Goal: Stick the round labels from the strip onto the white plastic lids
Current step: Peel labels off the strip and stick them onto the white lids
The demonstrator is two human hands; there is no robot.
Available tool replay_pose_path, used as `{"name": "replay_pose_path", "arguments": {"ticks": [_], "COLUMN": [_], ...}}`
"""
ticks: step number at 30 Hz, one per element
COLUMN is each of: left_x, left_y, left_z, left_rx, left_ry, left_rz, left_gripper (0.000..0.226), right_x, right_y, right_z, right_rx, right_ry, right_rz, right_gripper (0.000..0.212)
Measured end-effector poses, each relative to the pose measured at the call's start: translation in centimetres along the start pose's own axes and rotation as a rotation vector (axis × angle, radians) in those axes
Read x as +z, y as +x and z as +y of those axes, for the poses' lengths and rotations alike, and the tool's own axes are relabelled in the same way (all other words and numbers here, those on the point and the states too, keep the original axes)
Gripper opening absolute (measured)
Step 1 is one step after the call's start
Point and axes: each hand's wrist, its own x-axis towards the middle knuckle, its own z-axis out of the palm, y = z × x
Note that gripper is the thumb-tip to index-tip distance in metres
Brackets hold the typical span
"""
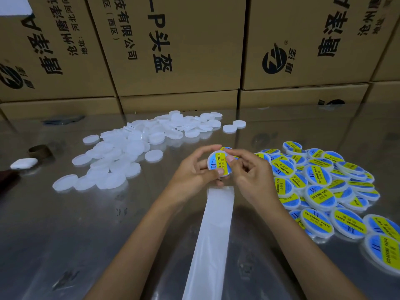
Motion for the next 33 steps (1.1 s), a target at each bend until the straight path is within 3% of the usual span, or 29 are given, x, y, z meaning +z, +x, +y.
{"name": "replay_pose_path", "arguments": {"ticks": [8, 11, 14, 19, 28, 33], "left_x": [-0.2, -0.2, -0.3, 0.1, 0.1, -0.1], "left_y": [0.0, 0.0, -0.1, 0.2, 0.2, 0.4], "left_z": [-0.2, -0.2, -0.3, -0.5, -0.7, -0.8], "left_rx": [0.007, 0.004, -0.009, -0.008, -0.071, -0.092], "left_ry": [0.010, 0.018, 0.003, 0.031, 0.001, -0.030], "left_rz": [0.164, 0.217, 0.270, 0.282, 0.116, 0.108], "left_gripper": [0.031, 0.025, 0.018, 0.010, 0.034, 0.043], "right_x": [0.2, 0.2, 0.7, 1.2, 0.5, 0.5], "right_y": [-0.2, -0.5, -0.9, -1.2, -0.9, -0.7], "right_z": [-0.8, -0.6, -0.5, -1.0, -0.4, -0.1], "right_rx": [0.024, 0.027, -0.023, -0.187, -0.191, -0.242], "right_ry": [-0.009, 0.010, -0.106, -0.362, -0.593, -0.593], "right_rz": [-0.180, -0.246, -0.221, -0.133, -0.039, -0.074], "right_gripper": [0.028, 0.042, 0.054, 0.050, 0.063, 0.051]}}
